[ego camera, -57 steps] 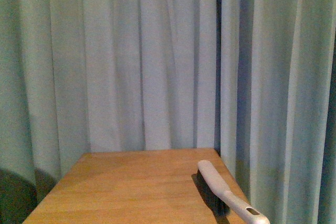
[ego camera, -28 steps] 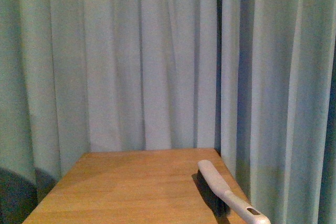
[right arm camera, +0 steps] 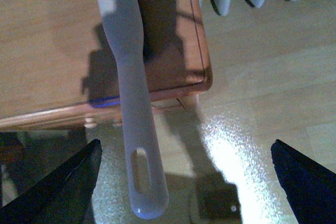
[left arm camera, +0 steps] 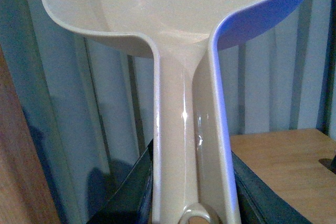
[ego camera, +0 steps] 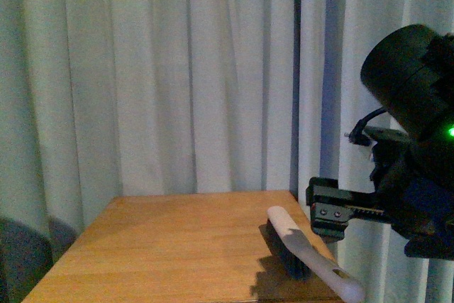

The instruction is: Clean up trash

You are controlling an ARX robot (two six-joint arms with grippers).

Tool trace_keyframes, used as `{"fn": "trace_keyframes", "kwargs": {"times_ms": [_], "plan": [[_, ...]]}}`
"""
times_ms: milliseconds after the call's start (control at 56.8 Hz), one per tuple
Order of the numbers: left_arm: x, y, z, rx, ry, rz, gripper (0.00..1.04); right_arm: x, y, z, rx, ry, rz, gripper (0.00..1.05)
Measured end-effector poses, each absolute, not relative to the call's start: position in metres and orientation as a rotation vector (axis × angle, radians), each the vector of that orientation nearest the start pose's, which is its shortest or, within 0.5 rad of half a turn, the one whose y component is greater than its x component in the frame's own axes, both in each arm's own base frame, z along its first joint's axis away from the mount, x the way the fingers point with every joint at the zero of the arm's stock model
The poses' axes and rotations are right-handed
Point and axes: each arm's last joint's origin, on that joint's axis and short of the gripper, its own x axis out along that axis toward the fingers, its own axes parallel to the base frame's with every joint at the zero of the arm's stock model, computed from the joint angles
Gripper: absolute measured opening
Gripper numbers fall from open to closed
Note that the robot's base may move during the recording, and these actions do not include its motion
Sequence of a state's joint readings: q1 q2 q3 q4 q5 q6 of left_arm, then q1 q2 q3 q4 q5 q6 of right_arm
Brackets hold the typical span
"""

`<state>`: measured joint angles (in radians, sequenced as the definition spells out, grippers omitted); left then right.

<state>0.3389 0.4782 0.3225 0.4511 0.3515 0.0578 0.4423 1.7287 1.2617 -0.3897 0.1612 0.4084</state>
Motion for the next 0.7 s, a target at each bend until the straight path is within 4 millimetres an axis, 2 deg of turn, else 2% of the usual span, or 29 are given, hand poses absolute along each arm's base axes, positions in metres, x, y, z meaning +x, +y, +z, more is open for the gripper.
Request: {"fn": "trace_keyframes", "kwargs": {"times_ms": [317,633,704], "plan": [[0.124,0.033,0.274,0.158,-0.278,-0.004,0.28,0.357,0.176,0.213,0.144,0.899,0.096,0.97],[0.124,0.033,0.274,0.157,-0.278,-0.004,0.28,0.364,0.186,0.182,0.137,0.957,0.072,0.97],[0.124,0.033,0.274,0.158,-0.278,-0.004,0.28,0.365,0.187,0.18,0.139,0.962,0.069,0.91]]}}
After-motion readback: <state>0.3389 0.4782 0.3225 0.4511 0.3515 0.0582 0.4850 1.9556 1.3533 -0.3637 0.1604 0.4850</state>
